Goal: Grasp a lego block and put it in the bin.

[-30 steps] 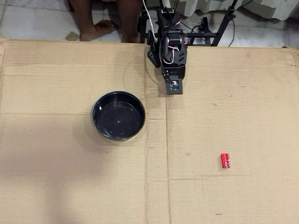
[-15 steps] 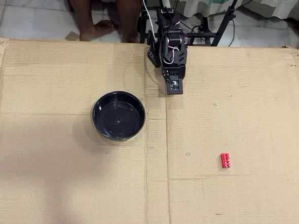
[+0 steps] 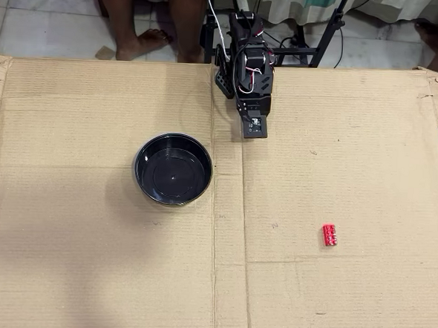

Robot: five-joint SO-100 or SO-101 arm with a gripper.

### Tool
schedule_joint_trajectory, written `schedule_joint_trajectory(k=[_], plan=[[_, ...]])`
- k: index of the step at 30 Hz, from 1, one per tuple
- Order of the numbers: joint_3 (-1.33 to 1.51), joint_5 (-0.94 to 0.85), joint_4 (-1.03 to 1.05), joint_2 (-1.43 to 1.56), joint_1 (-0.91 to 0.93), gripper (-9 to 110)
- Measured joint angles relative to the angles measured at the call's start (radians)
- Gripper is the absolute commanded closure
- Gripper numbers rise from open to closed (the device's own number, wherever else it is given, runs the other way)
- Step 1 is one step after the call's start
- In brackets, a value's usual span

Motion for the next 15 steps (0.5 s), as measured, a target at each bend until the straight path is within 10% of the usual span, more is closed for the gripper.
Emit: schedule_joint_trajectory(k=[15], plan=[[-0.245,0.002,0.044,-0.311,0.005,101]])
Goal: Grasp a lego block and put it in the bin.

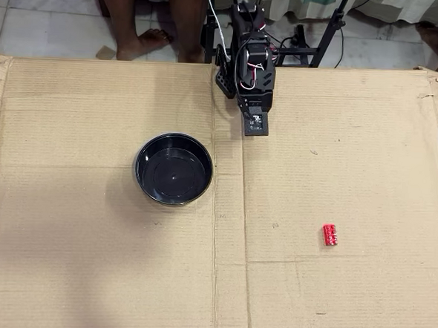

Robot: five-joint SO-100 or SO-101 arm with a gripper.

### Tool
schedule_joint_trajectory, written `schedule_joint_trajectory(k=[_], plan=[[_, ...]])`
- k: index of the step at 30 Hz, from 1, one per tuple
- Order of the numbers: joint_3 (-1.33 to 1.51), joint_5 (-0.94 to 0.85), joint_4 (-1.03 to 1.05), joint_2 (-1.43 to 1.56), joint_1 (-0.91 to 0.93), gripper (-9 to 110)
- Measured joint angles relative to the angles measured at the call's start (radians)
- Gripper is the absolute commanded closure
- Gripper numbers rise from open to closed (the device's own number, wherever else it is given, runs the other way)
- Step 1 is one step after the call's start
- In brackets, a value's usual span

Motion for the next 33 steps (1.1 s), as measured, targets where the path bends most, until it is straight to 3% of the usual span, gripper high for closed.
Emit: schedule_joint_trajectory(k=[10,27,33], plan=[[-0.293,0.006,-0.015,-0.353,0.0,101],[-0.612,0.006,-0.293,-0.854,-0.061,100],[-0.733,0.006,-0.308,-0.986,-0.104,87]])
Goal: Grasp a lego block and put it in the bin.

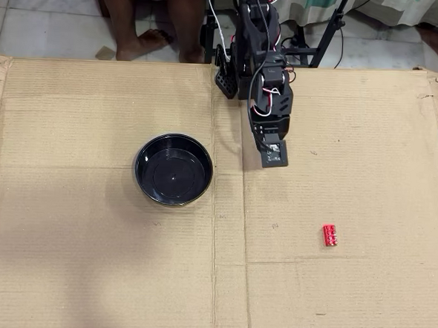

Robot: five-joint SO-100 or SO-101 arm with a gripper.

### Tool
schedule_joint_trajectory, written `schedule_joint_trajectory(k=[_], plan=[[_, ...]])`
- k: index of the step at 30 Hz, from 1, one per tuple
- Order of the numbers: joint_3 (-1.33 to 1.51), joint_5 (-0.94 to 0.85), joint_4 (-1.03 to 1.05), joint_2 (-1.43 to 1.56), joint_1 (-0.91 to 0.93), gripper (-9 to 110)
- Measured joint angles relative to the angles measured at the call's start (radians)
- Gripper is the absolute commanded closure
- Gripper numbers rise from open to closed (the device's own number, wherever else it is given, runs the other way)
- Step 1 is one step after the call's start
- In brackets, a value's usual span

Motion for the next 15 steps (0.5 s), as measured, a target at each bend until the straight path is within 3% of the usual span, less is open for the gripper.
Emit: schedule_joint_trajectory(k=[15], plan=[[-0.25,0.0,-0.005,-0.291,-0.121,81]])
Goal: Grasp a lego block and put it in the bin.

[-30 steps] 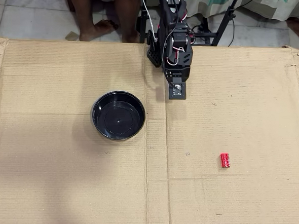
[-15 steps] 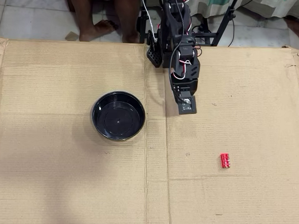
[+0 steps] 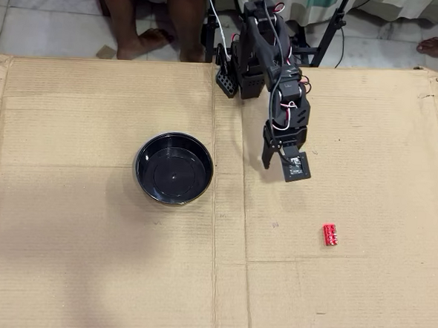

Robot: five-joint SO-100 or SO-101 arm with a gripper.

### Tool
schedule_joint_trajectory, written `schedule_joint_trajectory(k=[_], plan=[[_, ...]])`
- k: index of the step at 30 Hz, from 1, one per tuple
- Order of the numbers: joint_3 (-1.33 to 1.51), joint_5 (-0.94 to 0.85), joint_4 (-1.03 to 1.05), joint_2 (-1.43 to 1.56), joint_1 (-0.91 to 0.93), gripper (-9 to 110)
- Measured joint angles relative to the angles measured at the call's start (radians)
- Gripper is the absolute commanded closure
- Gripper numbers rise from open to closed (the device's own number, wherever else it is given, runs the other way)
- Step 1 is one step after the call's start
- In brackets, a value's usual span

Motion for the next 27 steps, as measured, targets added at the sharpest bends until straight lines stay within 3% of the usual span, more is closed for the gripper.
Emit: schedule_joint_trajectory(k=[22,27], plan=[[-0.693,0.0,0.0,-0.561,-0.094,81],[-0.811,0.0,-0.002,-0.661,-0.114,68]])
